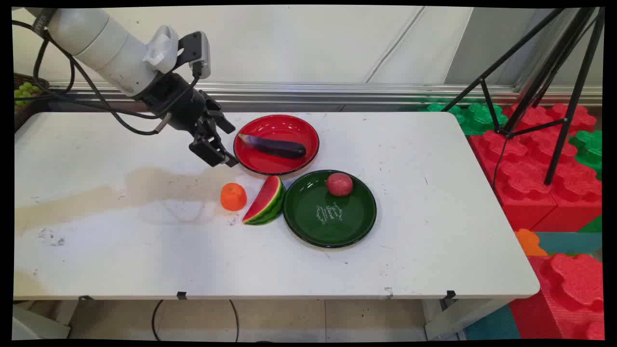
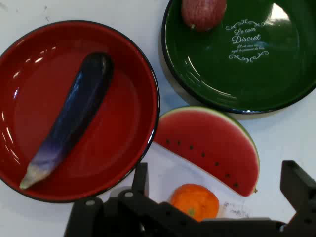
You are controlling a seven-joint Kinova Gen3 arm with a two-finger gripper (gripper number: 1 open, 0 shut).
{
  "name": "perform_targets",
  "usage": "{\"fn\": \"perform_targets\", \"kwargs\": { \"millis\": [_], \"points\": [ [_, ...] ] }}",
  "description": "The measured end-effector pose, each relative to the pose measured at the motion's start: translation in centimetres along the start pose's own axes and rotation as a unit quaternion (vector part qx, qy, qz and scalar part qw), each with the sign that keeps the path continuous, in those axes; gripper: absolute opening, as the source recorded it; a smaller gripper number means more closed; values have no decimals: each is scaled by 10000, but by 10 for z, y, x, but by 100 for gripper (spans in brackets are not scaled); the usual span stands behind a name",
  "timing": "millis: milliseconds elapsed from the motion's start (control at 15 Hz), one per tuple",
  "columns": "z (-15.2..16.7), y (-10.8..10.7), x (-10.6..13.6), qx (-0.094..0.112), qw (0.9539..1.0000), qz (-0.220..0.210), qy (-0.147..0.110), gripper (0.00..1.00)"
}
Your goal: Pick up the eggplant from the red plate
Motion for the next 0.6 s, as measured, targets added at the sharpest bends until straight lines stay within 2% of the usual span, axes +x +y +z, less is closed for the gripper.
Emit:
{"fn": "perform_targets", "kwargs": {
  "millis": [600],
  "points": [
    [-4, 5, 0, 78, 9999, 77, 44, 100]
  ]
}}
